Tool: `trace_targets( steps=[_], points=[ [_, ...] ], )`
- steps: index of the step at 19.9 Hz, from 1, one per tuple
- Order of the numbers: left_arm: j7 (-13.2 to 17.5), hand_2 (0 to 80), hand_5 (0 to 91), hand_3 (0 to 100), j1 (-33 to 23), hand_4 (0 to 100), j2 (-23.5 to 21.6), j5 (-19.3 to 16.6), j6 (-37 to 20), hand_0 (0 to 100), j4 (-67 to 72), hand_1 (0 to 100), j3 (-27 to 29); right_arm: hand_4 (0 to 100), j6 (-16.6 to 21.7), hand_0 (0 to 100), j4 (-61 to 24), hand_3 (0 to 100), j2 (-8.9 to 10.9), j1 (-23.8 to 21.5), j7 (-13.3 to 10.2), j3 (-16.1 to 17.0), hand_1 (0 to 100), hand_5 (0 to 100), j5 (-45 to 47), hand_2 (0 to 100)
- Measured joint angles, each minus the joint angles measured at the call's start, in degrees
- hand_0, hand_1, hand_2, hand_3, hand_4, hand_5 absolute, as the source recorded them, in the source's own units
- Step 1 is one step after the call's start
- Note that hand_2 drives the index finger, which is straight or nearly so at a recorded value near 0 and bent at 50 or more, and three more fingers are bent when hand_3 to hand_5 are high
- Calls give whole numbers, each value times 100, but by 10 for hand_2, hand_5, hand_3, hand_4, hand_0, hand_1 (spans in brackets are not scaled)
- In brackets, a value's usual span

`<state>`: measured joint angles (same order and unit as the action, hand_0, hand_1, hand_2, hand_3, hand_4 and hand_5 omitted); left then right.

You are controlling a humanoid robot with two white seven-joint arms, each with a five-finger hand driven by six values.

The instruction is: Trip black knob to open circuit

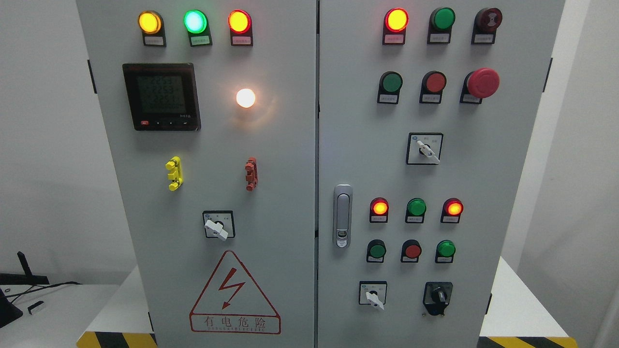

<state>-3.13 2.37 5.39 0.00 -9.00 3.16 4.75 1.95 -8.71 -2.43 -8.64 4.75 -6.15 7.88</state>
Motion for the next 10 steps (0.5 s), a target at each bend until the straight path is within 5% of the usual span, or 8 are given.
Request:
trace_targets(
  steps=[10],
  points=[
    [0,0,0,0,0,0,0,0,0,120,0,389,0,32,7,39,-603,117,131,-527,3,-6,192,61,18,33]
  ],
)
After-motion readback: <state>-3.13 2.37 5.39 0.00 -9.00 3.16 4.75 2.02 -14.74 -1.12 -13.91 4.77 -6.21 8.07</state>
